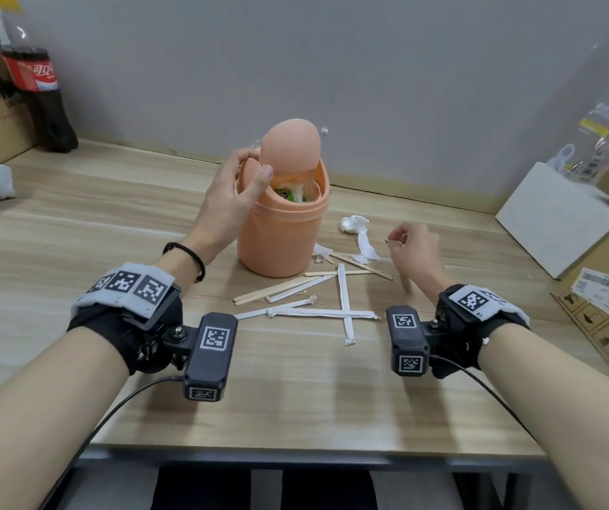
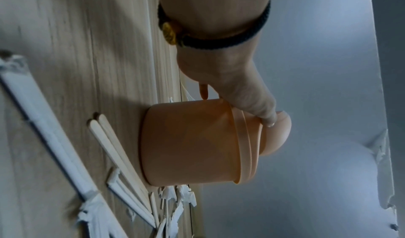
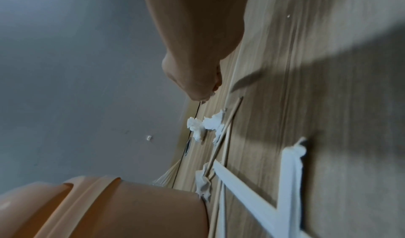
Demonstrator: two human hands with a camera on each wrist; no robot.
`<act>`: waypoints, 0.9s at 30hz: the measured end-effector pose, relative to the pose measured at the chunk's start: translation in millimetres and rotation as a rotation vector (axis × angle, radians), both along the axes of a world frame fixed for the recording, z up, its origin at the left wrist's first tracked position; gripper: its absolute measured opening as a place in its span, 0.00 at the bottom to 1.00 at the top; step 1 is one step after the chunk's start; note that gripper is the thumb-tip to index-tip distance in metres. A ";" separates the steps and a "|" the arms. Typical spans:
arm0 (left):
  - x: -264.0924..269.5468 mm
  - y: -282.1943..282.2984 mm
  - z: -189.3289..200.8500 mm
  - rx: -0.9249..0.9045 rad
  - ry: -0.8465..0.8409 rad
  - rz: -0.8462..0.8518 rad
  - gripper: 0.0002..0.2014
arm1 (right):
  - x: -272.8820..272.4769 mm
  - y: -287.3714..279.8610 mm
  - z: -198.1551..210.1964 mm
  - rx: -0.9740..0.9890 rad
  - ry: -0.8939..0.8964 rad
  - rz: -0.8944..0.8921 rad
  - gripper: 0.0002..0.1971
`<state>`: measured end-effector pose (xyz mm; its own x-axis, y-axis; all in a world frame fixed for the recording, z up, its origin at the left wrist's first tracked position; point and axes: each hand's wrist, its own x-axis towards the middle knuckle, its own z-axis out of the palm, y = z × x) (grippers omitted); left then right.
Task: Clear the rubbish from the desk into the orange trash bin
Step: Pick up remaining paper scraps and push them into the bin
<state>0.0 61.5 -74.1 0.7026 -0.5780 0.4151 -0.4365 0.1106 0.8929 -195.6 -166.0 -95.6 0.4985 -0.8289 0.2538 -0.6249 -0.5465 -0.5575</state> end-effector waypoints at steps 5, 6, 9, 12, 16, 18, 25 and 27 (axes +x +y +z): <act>-1.4 0.4 0.4 -0.008 -0.006 0.004 0.18 | 15.0 6.9 2.3 -0.034 -0.048 0.004 0.08; -0.9 0.9 0.3 -0.011 -0.008 0.002 0.19 | 19.2 8.3 1.2 -0.037 -0.037 0.012 0.08; 0.6 1.2 -0.4 -0.002 -0.018 -0.002 0.22 | 30.9 12.8 -2.7 -0.026 -0.010 0.029 0.10; 2.2 2.1 -0.5 0.012 -0.025 -0.008 0.24 | 41.0 14.6 -7.5 -0.012 0.068 0.048 0.10; 3.9 2.0 -0.7 0.017 -0.035 -0.014 0.25 | 45.0 9.9 -10.4 0.056 0.165 0.029 0.11; 4.8 1.7 -1.2 0.017 -0.037 -0.013 0.25 | 46.8 7.3 -8.5 0.063 0.192 0.046 0.09; 4.7 1.0 -1.6 0.011 -0.032 -0.011 0.23 | 45.5 5.5 5.9 0.004 0.364 0.167 0.04; 4.4 1.7 -1.4 0.010 -0.031 -0.010 0.22 | 41.1 5.8 6.1 -0.034 0.359 0.178 0.05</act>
